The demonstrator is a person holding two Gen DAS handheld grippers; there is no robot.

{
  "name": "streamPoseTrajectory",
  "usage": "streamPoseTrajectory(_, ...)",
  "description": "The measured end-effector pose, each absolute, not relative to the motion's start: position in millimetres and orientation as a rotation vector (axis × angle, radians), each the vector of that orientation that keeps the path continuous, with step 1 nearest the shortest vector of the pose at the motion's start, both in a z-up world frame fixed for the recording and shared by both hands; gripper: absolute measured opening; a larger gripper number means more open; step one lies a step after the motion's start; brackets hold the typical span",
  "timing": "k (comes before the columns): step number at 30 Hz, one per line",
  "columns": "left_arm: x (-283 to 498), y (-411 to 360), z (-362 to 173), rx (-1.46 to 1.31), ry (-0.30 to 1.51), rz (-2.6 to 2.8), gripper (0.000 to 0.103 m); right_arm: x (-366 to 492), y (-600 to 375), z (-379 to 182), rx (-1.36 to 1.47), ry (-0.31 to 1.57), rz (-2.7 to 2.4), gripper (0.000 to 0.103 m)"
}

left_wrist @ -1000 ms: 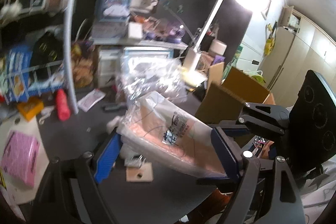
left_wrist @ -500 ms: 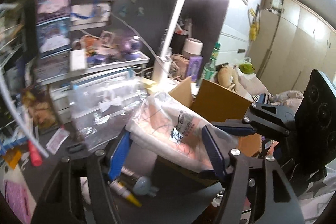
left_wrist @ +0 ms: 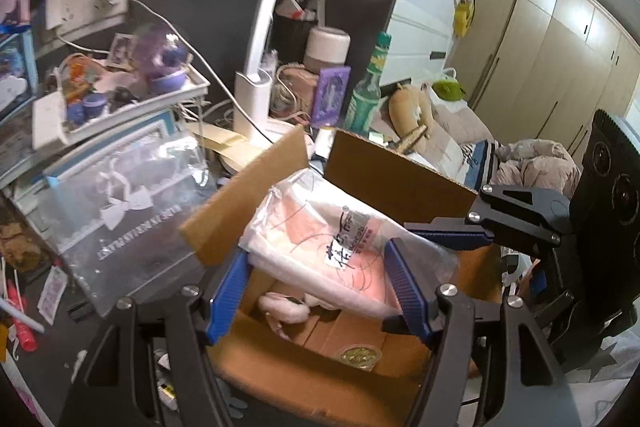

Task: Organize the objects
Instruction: 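Carry the pink packet into the cardboard box and open the right gripper, then move the right gripper back over the white plush bunny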

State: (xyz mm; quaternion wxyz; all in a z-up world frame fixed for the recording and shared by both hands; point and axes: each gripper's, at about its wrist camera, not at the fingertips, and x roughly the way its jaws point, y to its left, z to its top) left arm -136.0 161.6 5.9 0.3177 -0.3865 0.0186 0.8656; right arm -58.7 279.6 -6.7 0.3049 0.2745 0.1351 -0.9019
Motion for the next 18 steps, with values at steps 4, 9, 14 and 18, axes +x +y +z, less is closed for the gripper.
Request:
streamPoseTrajectory(4, -144, 173, -2, -1.057, 0.062, 2.249, 0.068, -65, 290, -8, 0.787, 0.328, -2.408, 0.05)
streamPoseTrajectory(9, -145, 174, -3, -1.063, 0.068, 2.263, 0.078, -66, 292, -8, 0.781, 0.342, -2.435, 0.062)
streamPoseTrajectory(14, -137, 166, 2, -1.044, 0.089, 2.285, 0.078, -62, 286, -6, 0.766, 0.368, -2.432, 0.062)
streamPoseTrajectory(18, -128, 156, 8, -1.017, 0.093, 2.304, 0.078, -58, 280, -3, 0.755, 0.35, -2.414, 0.062)
